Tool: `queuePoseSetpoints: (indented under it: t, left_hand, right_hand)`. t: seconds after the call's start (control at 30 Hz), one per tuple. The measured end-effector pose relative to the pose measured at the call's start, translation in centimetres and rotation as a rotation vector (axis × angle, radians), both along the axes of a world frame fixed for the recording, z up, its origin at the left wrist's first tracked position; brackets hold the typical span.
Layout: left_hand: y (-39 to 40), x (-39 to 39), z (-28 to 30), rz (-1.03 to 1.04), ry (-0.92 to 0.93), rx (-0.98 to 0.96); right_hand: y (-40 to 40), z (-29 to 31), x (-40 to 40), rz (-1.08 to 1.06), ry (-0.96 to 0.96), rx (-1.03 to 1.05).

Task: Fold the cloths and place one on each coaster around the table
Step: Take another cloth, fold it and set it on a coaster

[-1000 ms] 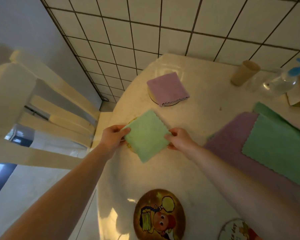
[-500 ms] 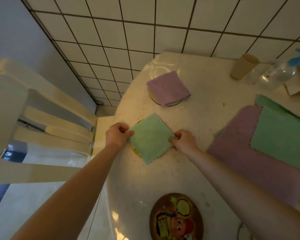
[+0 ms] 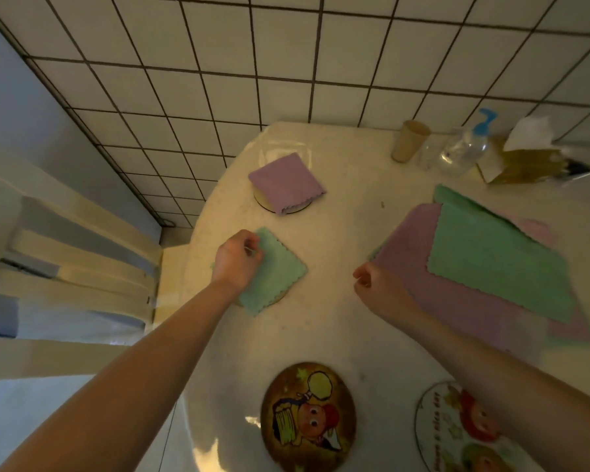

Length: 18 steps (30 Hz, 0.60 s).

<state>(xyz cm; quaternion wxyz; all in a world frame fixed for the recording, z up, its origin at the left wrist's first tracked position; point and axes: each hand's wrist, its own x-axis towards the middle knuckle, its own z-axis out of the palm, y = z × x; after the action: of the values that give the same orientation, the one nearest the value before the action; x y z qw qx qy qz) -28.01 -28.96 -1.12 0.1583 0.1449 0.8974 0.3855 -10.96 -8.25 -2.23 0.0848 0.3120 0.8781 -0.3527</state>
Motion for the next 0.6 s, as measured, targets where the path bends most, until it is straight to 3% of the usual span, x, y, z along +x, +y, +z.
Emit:
queuePoseSetpoints:
  t: [0.1,0.37,0.6]
  left_hand:
    - [3.9,2.9,0.4,-0.091,0.004,0.005]
    - [14.9,12.5,0.0,-0.428,0.046,-0.055]
    - [25.4,19.6,-2.6,-0.683,0.145,-0.233]
  right_hand:
    - [3.5,-0.3,3.7,-0.005,0.028,0.03]
    - [16.8,-3.7,14.3,0.063,0.011,0.453]
    - [25.5,-2.6,20.6,0.219,-0.201,0.629]
